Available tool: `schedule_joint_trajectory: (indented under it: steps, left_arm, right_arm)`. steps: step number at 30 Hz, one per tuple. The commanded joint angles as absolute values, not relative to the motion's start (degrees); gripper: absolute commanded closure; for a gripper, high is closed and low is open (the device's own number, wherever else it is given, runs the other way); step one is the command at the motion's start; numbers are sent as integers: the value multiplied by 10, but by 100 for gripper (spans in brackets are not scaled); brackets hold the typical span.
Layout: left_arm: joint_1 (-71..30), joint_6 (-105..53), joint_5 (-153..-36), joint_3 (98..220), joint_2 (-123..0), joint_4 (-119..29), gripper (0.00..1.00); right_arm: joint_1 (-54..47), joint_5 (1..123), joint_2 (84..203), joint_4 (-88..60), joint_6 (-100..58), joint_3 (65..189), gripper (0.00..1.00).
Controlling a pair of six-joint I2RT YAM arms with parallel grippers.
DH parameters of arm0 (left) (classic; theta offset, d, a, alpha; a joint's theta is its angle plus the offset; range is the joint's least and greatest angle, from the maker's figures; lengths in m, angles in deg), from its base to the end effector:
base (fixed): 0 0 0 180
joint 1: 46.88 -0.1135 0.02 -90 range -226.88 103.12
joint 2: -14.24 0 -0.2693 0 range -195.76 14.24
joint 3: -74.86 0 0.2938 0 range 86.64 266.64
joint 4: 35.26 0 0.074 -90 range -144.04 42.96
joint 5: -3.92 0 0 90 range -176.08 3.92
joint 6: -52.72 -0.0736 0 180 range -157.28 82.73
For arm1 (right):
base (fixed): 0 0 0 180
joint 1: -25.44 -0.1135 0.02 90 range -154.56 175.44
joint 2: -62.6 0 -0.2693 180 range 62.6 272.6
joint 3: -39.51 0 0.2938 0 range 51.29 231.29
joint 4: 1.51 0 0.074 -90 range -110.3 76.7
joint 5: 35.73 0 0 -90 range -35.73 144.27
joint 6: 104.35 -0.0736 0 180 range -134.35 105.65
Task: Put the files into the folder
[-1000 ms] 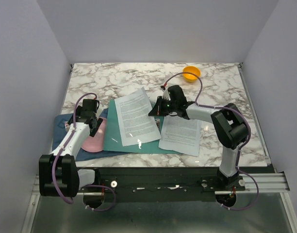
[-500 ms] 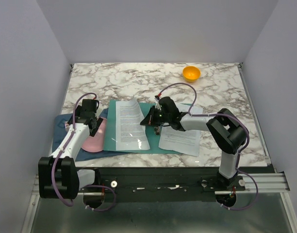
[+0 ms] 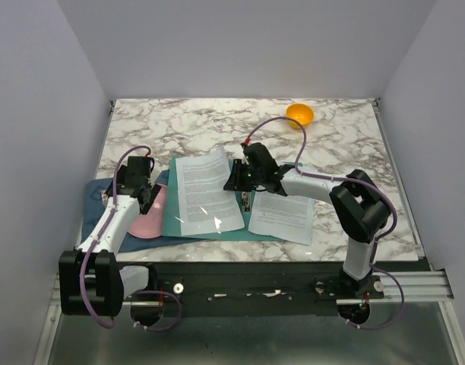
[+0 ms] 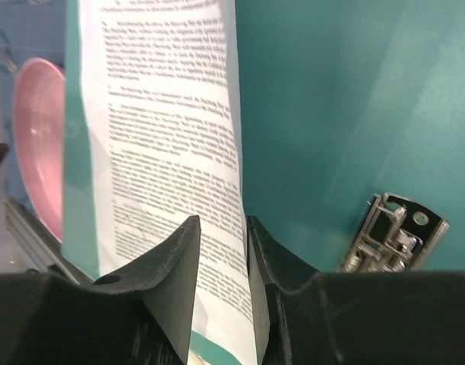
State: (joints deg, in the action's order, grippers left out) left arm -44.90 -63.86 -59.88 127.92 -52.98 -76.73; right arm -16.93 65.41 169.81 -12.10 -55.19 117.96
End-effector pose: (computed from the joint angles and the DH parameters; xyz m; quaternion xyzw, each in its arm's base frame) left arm 0.2806 0.0228 0.1743 0.1646 0.9183 0.2729 0.2350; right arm 0.3379 0.3274 0.1367 -0.0535 0.8990 0.3483 0.2601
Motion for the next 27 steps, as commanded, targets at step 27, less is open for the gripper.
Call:
schedule_joint_trajectory:
  steps: [27]
  left_arm:
    - [-452, -629, -629, 1287, -518, -803, 1]
  right_arm:
    - [-174, 665, 1711, -80, -627, 1136, 99]
